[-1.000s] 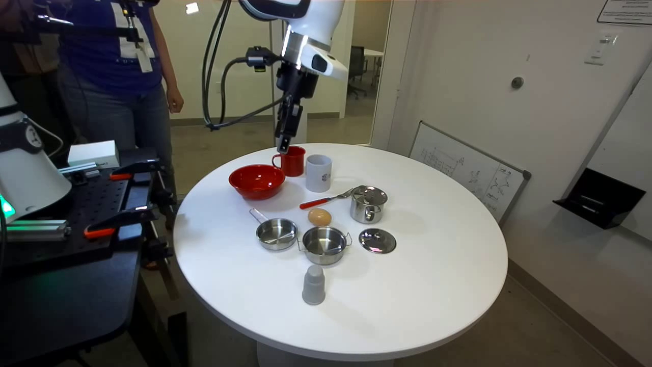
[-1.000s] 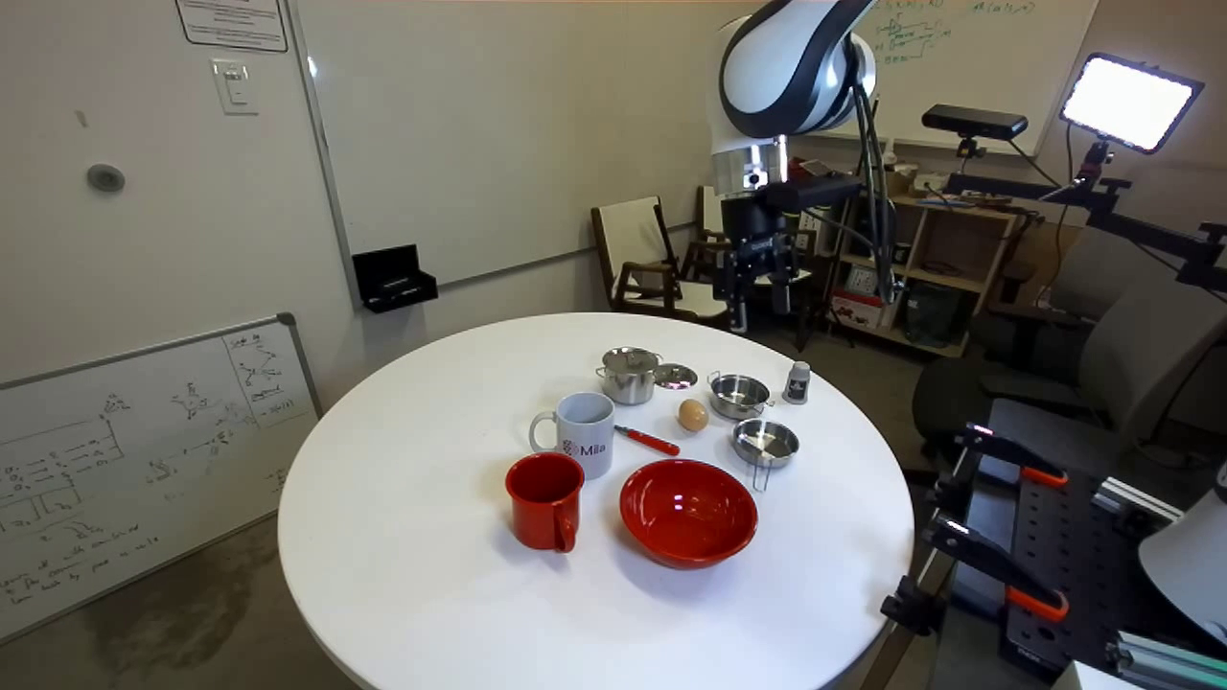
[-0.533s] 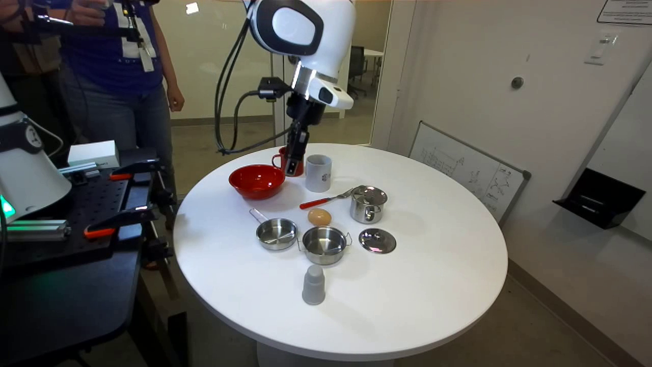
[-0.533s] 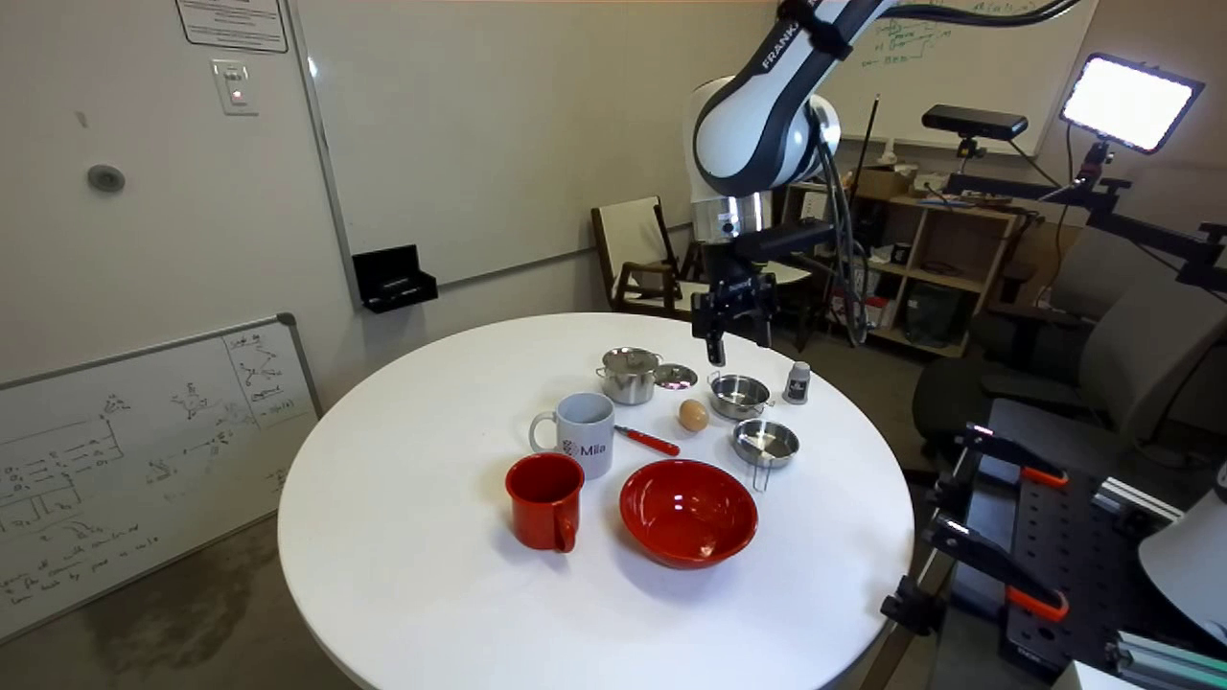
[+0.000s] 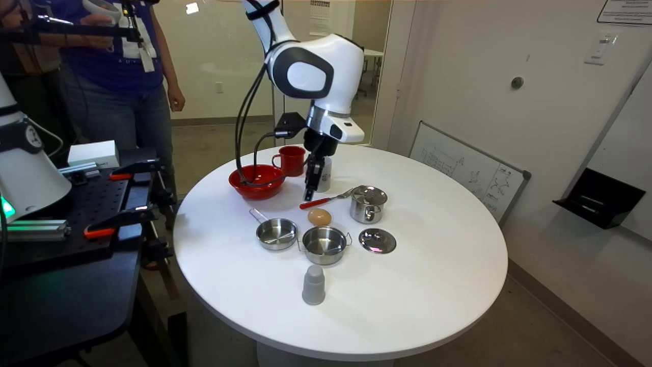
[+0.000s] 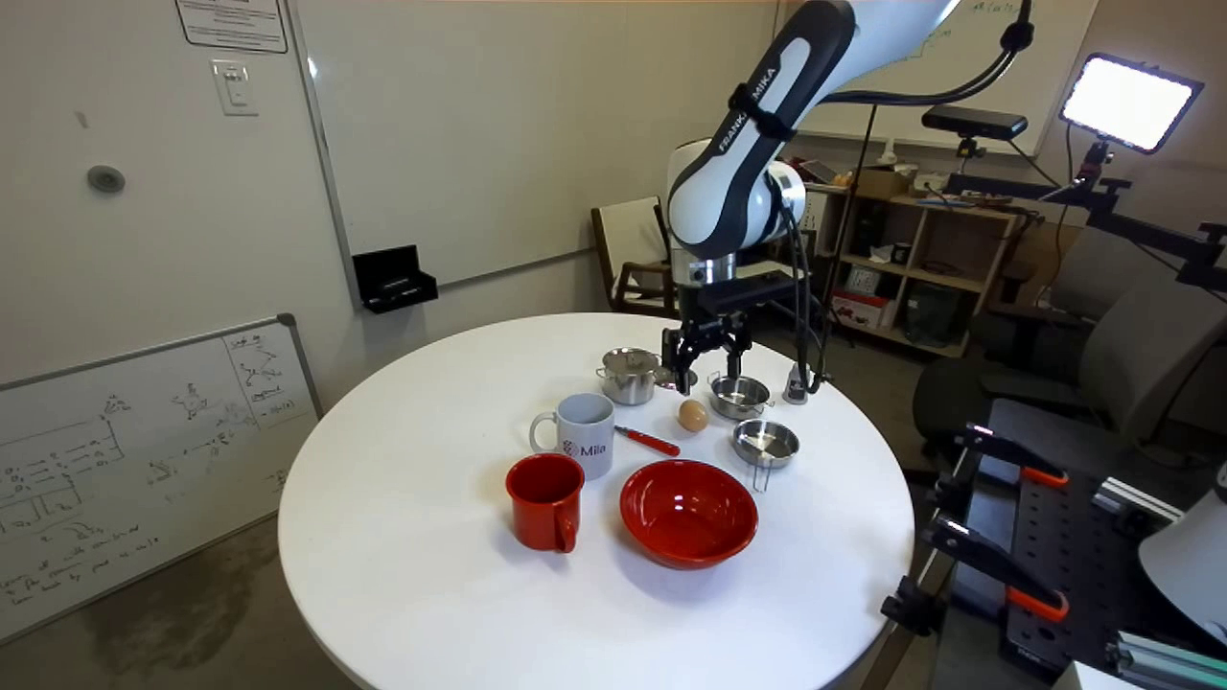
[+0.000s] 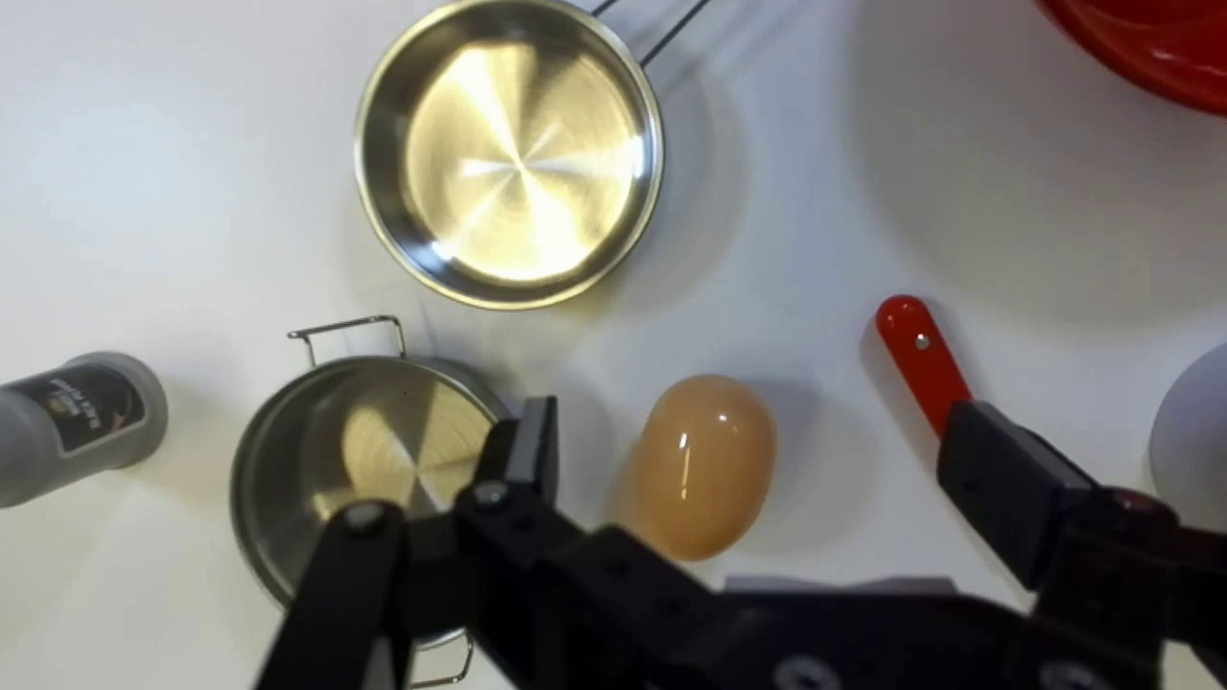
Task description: Place the egg inside the red bowl
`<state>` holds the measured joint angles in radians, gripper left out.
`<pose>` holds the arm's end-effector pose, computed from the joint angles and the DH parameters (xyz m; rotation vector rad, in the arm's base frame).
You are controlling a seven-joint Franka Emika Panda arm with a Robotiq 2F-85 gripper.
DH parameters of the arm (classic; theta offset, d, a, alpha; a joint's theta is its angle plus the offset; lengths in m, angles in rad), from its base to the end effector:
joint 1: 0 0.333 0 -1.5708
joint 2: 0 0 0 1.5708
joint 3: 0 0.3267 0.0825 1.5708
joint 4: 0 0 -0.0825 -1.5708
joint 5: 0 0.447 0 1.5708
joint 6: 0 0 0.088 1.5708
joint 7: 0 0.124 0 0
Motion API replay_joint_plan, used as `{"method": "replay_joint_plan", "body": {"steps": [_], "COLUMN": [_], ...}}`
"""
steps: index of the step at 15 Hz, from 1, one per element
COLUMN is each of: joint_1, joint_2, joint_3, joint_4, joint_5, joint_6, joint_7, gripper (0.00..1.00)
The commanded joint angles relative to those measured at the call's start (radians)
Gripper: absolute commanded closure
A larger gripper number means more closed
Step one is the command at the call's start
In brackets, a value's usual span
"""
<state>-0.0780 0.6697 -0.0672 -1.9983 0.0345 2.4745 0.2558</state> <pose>0.6009 -0.0911 0.0401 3.0250 -0.6443 -0.2946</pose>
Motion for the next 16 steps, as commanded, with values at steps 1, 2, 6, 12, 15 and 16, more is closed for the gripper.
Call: {"method": "replay_joint_plan", "body": {"steps": [1,2,6,12,15,16], "joint_1": [0.010,0.012,0.011,0.016,0.022,0.023], "joint_2": [0.088,0.104,0.153,0.208,0.223,0.227], "joint_3": [-0.009,-0.010,-0.010,-0.011,-0.016,-0.017], "joint_4": [0.085,0.099,0.145,0.190,0.201,0.203], "joint_5": [0.050,0.058,0.085,0.113,0.113,0.113], "joint_6": [0.031,0.035,0.038,0.042,0.041,0.041], "joint_7": [0.016,0.017,0.022,0.044,0.061,0.065], "gripper": [0.00,0.00,0.00,0.00,0.00,0.00]}}
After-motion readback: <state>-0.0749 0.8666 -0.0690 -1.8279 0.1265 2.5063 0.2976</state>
